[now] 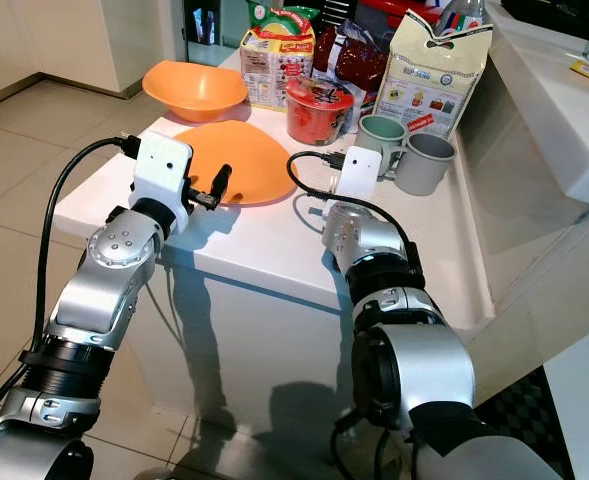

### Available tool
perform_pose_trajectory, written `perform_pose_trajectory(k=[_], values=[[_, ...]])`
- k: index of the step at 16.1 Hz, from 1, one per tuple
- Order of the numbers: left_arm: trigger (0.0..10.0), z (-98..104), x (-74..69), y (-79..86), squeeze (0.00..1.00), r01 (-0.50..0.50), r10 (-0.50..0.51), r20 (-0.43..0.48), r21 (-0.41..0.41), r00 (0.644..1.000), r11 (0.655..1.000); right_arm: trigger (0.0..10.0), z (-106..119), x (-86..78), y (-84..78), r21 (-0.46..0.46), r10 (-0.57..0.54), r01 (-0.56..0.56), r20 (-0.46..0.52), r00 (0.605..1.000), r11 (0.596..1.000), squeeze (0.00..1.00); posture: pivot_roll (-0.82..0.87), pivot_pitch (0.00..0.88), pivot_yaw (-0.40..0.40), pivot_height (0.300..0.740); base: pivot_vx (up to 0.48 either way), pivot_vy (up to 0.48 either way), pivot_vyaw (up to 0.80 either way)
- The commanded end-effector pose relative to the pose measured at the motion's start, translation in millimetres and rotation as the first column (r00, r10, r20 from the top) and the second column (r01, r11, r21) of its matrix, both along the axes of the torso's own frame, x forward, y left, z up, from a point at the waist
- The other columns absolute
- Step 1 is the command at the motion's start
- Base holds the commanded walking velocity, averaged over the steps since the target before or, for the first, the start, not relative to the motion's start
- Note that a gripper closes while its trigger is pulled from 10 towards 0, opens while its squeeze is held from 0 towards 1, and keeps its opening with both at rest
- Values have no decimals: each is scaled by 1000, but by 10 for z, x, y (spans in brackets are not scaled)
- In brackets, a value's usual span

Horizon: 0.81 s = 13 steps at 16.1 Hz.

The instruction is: Setting the table

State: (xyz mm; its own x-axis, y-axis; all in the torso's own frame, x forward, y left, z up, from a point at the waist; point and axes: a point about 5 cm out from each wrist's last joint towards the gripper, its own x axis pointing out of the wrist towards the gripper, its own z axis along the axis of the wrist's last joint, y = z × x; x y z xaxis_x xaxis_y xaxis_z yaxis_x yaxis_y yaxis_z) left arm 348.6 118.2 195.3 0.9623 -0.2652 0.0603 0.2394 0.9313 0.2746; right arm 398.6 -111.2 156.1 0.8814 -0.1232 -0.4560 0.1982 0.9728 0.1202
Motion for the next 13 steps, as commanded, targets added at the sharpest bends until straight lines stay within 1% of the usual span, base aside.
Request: perform_pose_trajectory(k=[1,3,6,7,8,11,12,13], values=[[10000,71,9,-58,0,23,-23,20,6,1000,1000,0,0,-4,-44,-21,-9,9,18,1000,1000,0,199,0,-113,740,0,0,0],[10000,75,11,-54,0,22,-22,20,7,1000,1000,0,17,-5,-32,-31,-4,5,36,999,1000,0,200,0,-112,740,0,0,0],[10000,76,10,-50,0,22,-23,20,8,1000,1000,0,131,11,20,-69,31,-24,111,993,997,0,199,0,-109,740,0,0,0],[10000,80,12,-47,0,22,-23,20,8,1000,1000,6941,211,24,52,-122,59,-40,154,986,992,0,197,0,-106,740,0,0,0],[10000,79,11,-51,0,24,-24,20,8,1000,1000,10000,243,28,63,-139,73,-48,180,981,989,0,197,0,-106,740,0,0,0],[10000,81,10,-50,0,25,-25,19,9,999,1000,10000,342,9,124,-213,116,-55,287,951,976,0,199,0,-103,740,0,0,0],[10000,82,9,-47,0,25,-25,19,10,1000,1000,10000,356,4,130,-222,120,-53,301,946,974,0,202,0,-100,740,0,0,0],[10000,84,7,-35,0,23,-23,19,12,1000,1000,10000,395,-7,138,-224,121,-45,338,933,973,0,204,0,-96,740,0,0,0]])
